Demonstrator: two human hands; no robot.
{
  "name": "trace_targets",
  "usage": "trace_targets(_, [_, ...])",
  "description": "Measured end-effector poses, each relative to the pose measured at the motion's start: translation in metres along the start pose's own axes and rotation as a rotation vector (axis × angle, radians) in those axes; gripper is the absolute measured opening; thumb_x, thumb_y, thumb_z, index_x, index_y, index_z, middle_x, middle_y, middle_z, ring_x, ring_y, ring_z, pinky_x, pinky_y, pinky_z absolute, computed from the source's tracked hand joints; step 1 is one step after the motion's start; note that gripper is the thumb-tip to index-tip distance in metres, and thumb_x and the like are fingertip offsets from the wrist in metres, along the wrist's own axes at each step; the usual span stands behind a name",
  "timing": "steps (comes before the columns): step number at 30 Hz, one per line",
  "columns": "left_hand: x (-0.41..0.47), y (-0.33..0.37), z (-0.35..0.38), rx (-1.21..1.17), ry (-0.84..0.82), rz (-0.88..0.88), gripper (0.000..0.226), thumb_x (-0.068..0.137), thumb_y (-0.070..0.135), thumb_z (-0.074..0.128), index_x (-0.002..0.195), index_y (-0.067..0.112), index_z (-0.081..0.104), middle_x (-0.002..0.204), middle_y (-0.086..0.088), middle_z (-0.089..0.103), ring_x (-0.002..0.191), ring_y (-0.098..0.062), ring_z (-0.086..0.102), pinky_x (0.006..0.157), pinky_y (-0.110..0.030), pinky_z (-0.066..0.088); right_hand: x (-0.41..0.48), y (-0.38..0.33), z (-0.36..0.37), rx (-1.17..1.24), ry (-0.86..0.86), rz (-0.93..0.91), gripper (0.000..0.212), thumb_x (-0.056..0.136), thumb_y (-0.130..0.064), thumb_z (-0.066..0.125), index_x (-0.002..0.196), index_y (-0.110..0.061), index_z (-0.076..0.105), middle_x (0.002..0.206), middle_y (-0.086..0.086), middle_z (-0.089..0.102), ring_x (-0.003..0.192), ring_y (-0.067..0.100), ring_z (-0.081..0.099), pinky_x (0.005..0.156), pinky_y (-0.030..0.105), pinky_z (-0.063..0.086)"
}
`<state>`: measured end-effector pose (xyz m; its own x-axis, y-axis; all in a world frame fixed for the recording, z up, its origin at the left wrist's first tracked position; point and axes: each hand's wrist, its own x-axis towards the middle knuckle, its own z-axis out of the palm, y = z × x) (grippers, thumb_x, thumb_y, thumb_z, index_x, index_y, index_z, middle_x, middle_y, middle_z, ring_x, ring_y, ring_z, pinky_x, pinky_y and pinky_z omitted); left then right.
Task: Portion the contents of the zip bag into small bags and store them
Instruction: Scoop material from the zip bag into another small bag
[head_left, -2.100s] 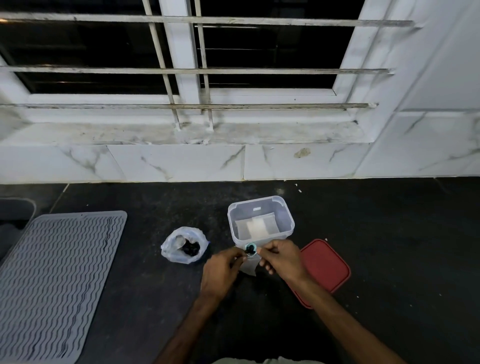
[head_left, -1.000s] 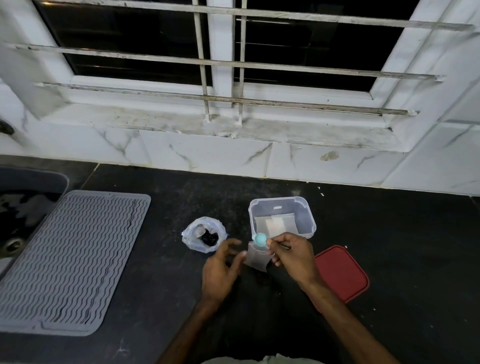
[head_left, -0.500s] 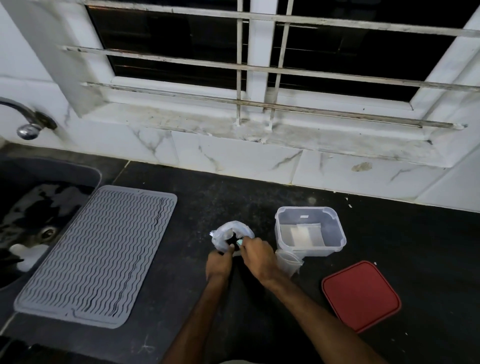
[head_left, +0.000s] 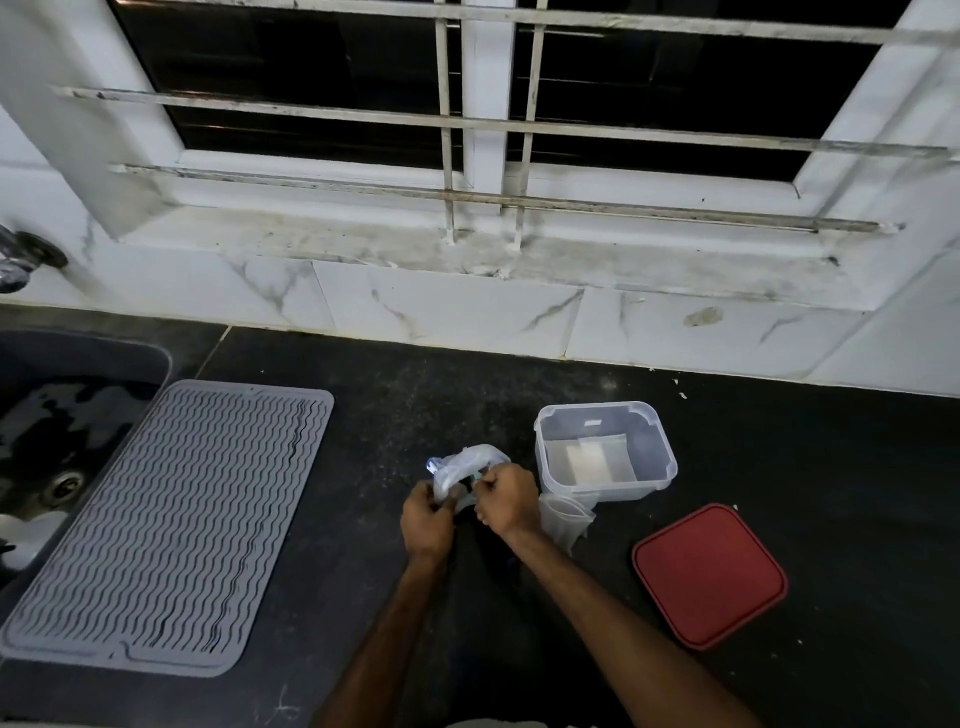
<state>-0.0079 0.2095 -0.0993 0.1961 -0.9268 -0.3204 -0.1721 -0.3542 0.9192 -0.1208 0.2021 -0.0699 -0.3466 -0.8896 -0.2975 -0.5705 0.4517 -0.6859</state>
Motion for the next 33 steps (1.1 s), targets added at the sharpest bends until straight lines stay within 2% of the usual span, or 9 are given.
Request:
trace_targets(2, [-0.001, 0.006, 0.003, -0.003, -0.012, 0.041, 0.009, 0.086, 0.007, 0.070, 0.091, 0.014, 0.066, 0.083, -0.001, 0.071, 0.077, -0.016, 0.067, 0.064, -0.022, 0.053, 0.002, 0.002, -0.005, 0.083, 0.001, 0.052, 0.031, 0.088, -0.014, 0.057, 0.061, -0.006, 0.068, 0.053, 0.006, 0.065, 0.047, 0.017, 0.063, 0.059, 0.037, 0.059])
trace_targets(4, [0.000, 0.006, 0.004, 0.009, -0.026, 0.062, 0.014, 0.085, 0.001, 0.067, 0.090, 0.014, 0.066, 0.081, 0.000, 0.070, 0.073, -0.013, 0.064, 0.060, -0.017, 0.049, 0.002, 0.003, -0.008, 0.137, -0.011, 0.088, 0.031, 0.089, -0.011, 0.056, 0.062, -0.003, 0.068, 0.053, 0.008, 0.066, 0.042, 0.015, 0.059, 0.053, 0.032, 0.059])
trace_targets(8, [0.008, 0.000, 0.004, 0.020, -0.127, 0.013, 0.014, 0.088, 0.004, 0.060, 0.088, 0.014, 0.070, 0.075, -0.001, 0.070, 0.067, -0.012, 0.059, 0.062, -0.032, 0.047, 0.003, 0.002, -0.006, 0.236, -0.018, 0.144, 0.031, 0.091, -0.012, 0.056, 0.066, -0.001, 0.070, 0.060, 0.015, 0.069, 0.043, 0.018, 0.060, 0.053, 0.032, 0.057])
trace_targets(13, [0.016, 0.005, 0.003, 0.107, -0.198, -0.025, 0.029, 0.095, 0.035, 0.059, 0.076, 0.014, 0.068, 0.057, 0.005, 0.058, 0.056, -0.010, 0.051, 0.056, -0.034, 0.043, 0.004, 0.001, -0.005, 0.261, -0.015, 0.166, 0.033, 0.093, -0.017, 0.059, 0.068, 0.001, 0.071, 0.061, 0.017, 0.070, 0.044, 0.018, 0.061, 0.056, 0.034, 0.058])
trace_targets(17, [0.015, 0.010, 0.004, 0.042, -0.163, -0.122, 0.029, 0.097, 0.034, 0.056, 0.084, 0.012, 0.069, 0.070, -0.008, 0.064, 0.063, -0.017, 0.058, 0.058, -0.032, 0.049, -0.002, -0.002, -0.006, 0.249, -0.001, 0.147, 0.035, 0.092, -0.019, 0.060, 0.062, -0.004, 0.069, 0.057, 0.014, 0.069, 0.046, 0.021, 0.064, 0.060, 0.036, 0.061])
trace_targets(22, [0.018, 0.006, 0.003, -0.006, -0.072, -0.175, 0.035, 0.097, 0.041, 0.056, 0.093, 0.008, 0.069, 0.083, -0.023, 0.072, 0.065, -0.023, 0.064, 0.058, -0.036, 0.054, -0.016, -0.003, -0.011, 0.260, -0.010, 0.103, 0.034, 0.094, -0.017, 0.058, 0.060, -0.014, 0.063, 0.058, 0.013, 0.069, 0.043, 0.019, 0.062, 0.049, 0.033, 0.058])
trace_targets(29, [0.012, 0.007, 0.001, -0.009, -0.114, -0.162, 0.040, 0.084, 0.048, 0.061, 0.110, 0.018, 0.061, 0.103, -0.011, 0.070, 0.088, -0.025, 0.070, 0.055, -0.033, 0.055, -0.028, -0.004, -0.030, 0.520, -0.099, 0.180, 0.021, 0.095, -0.014, 0.061, 0.076, -0.009, 0.068, 0.060, 0.011, 0.067, 0.044, 0.014, 0.057, 0.045, 0.026, 0.050])
trace_targets(31, [0.008, 0.009, -0.001, -0.047, -0.092, -0.156, 0.050, 0.078, 0.047, 0.065, 0.115, 0.016, 0.054, 0.108, -0.009, 0.067, 0.093, -0.025, 0.068, 0.062, -0.039, 0.059, -0.034, -0.006, -0.040, 0.600, -0.143, 0.214, 0.017, 0.094, -0.015, 0.062, 0.083, -0.004, 0.069, 0.061, 0.010, 0.067, 0.045, 0.012, 0.057, 0.045, 0.023, 0.049])
trace_targets(33, [-0.002, 0.015, -0.004, -0.083, -0.028, -0.127, 0.059, 0.077, 0.040, 0.071, 0.123, 0.012, 0.045, 0.114, -0.007, 0.059, 0.101, -0.024, 0.063, 0.083, -0.047, 0.057, -0.042, -0.007, -0.052, 0.654, -0.180, 0.230, 0.018, 0.094, -0.015, 0.063, 0.090, 0.001, 0.069, 0.063, 0.010, 0.067, 0.046, 0.012, 0.056, 0.045, 0.021, 0.048])
